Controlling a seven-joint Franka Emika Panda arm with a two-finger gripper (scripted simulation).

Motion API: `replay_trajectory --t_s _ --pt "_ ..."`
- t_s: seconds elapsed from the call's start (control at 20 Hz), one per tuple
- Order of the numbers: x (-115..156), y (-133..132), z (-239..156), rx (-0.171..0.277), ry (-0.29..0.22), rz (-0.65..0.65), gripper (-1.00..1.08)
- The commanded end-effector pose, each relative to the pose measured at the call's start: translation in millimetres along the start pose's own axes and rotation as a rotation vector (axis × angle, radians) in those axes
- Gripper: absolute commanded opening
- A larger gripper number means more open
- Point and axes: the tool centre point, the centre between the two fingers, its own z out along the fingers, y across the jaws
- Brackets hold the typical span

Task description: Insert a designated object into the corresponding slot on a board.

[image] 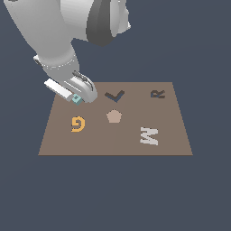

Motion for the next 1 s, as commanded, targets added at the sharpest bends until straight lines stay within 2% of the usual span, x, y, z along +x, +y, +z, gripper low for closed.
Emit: replay_trajectory --t_s 0.0,0.65,0.7,0.95 --pt "0 -3 -2 0.001 0.0 -0.008 1.0" --pt "0 -3 18 0.001 0.0 -0.009 1.0" --pt "0 -3 18 0.001 0.0 -0.009 -1.0" --pt "0 -3 18 0.001 0.0 -0.009 -1.0"
